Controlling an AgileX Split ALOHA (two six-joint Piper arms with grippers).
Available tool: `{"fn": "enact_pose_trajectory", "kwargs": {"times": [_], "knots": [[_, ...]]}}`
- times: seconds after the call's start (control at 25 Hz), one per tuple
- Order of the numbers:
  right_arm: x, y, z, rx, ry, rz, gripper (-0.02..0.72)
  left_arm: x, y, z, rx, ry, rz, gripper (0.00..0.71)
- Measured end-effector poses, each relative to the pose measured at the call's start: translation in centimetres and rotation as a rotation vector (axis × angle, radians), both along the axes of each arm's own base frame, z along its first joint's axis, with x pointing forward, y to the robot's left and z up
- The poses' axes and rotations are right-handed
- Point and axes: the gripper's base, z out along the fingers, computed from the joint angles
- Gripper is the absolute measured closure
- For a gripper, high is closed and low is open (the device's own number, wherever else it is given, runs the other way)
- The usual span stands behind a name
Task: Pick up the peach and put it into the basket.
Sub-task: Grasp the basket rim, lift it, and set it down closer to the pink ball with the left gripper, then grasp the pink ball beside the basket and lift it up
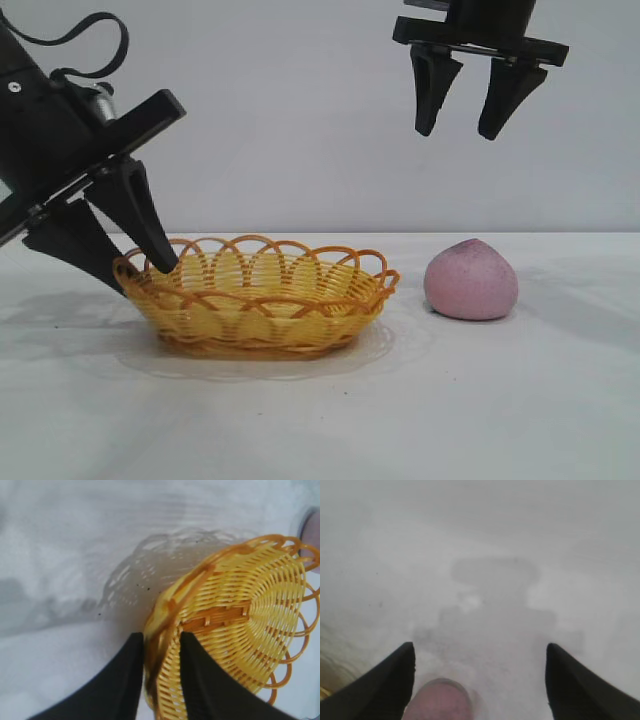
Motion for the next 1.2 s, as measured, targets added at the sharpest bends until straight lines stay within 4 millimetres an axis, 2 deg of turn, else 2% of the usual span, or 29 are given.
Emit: {"fn": "enact_pose_trajectory", "kwargs": {"times": [0.2,0.36,0.4,0.56,0.68,0.88,1.08,1.2], "knots": [[0.0,0.0,0.0,0.002,0.001,0.0,0.176,-0.3,0.2,-0.2,0.036,0.014,-0.027,0.252],[0.0,0.0,0.0,0.003,0.001,-0.001,0.176,-0.5,0.7,-0.1,0.069,0.028,-0.054,0.262],[0.0,0.0,0.0,0.003,0.001,-0.001,0.176,-0.5,1.0,0.2,0.068,0.019,-0.052,0.22],[0.0,0.0,0.0,0.003,0.001,-0.001,0.176,-0.2,3.1,2.6,0.075,-0.047,-0.026,0.236],[0.0,0.0,0.0,0.004,0.001,-0.001,0.176,-0.5,5.1,4.1,0.184,-0.113,-0.062,0.236],[0.0,0.1,0.0,0.013,0.002,-0.003,0.176,-0.6,8.4,3.5,0.486,-0.093,-0.047,0.236],[0.0,0.1,0.0,0.017,0.002,-0.004,0.176,-0.6,9.5,3.7,0.6,-0.084,-0.011,0.236],[0.0,0.1,0.0,0.019,0.001,-0.004,0.176,-1.1,9.6,5.5,0.602,-0.138,0.012,0.236]]}}
